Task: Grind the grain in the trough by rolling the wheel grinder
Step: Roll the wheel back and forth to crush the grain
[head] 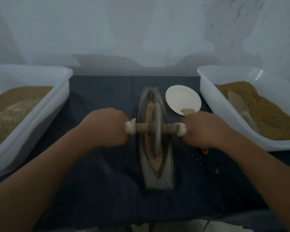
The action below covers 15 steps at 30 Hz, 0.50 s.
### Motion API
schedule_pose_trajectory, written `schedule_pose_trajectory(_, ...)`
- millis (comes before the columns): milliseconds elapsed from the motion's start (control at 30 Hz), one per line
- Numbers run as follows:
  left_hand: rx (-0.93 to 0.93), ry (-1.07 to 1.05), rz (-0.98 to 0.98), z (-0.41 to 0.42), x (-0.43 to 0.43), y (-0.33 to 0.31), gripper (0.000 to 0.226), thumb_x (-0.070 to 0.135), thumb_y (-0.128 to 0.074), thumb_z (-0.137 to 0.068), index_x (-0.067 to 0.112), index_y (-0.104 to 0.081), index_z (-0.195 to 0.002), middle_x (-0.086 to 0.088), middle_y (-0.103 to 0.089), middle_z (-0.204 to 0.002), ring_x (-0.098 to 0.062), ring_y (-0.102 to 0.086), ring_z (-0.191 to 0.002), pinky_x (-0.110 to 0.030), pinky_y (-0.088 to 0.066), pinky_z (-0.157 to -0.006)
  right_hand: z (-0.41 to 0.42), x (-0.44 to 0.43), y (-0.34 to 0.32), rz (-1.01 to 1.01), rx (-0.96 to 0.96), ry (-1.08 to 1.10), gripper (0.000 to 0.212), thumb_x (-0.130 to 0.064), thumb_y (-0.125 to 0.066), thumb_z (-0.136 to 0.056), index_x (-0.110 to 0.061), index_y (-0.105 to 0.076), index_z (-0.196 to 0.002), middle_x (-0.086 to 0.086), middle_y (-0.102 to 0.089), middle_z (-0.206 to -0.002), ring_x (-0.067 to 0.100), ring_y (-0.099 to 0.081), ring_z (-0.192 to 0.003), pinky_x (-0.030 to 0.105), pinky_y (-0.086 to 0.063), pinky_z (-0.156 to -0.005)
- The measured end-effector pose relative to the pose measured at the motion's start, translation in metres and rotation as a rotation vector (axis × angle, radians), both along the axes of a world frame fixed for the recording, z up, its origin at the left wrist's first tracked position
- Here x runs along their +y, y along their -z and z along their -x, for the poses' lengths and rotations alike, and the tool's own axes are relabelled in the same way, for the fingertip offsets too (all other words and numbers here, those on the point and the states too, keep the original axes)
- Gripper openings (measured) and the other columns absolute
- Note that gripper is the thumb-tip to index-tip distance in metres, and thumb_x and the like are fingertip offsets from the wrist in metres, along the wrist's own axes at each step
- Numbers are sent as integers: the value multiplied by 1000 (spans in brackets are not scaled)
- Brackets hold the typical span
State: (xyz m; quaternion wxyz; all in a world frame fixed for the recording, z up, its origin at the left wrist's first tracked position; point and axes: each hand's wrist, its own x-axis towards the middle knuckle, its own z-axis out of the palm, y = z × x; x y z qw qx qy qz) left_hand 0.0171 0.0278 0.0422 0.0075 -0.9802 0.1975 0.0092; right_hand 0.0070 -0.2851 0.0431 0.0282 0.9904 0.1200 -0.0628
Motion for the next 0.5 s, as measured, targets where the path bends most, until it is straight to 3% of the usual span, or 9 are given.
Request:
schedule_pose_trajectory(100, -84, -126, 7, -36, -16, -9, 27, 49, -58, -75, 23, -57, -67, 7, -60, -70, -23, -63, -68, -35, -56, -65, -42, 16, -1, 6, -188, 75, 32, -53, -51, -91, -28, -62, -74, -6, -67, -78, 13, -62, -70, 32, -49, -60)
schedule_pose_trajectory(200, -120, -195, 17, -58, -20, -12, 25, 46, -61, -83, 22, -61, -74, 4, -61, -76, -25, -62, -71, -36, -54, -69, -73, 24, -4, -2, -220, 112, 30, -49, -54, -92, -26, -72, -97, -1, -70, -96, 24, -66, -91, 45, -57, -85)
schedule_pose_trajectory(300, 31, -144, 47, -44, -13, -6, 23, 40, -63, -85, 21, -62, -73, 2, -64, -76, -19, -61, -69, -32, -50, -64, -65, 20, -10, 59, -179, 6, 16, -42, -61, -87, -28, -68, -82, -7, -64, -80, 17, -64, -80, 35, -52, -69)
schedule_pose_trajectory(433, 40, -8, 72, 8, 10, 5, 26, 48, -58, -70, 23, -55, -61, 9, -55, -56, -7, -54, -53, -25, -37, -47, -20, 8, -28, -62, 388, -49, 14, -40, -65, -73, -29, -64, -65, -8, -64, -57, 7, -60, -54, 28, -45, -52)
schedule_pose_trajectory(500, 6, 0, 85, 14, 13, 11, 28, 52, -53, -64, 25, -53, -60, 10, -53, -52, -5, -52, -49, -24, -34, -45, -11, 4, -26, -61, 448, -38, 17, -43, -64, -68, -27, -64, -63, -8, -62, -52, 5, -56, -46, 29, -46, -49)
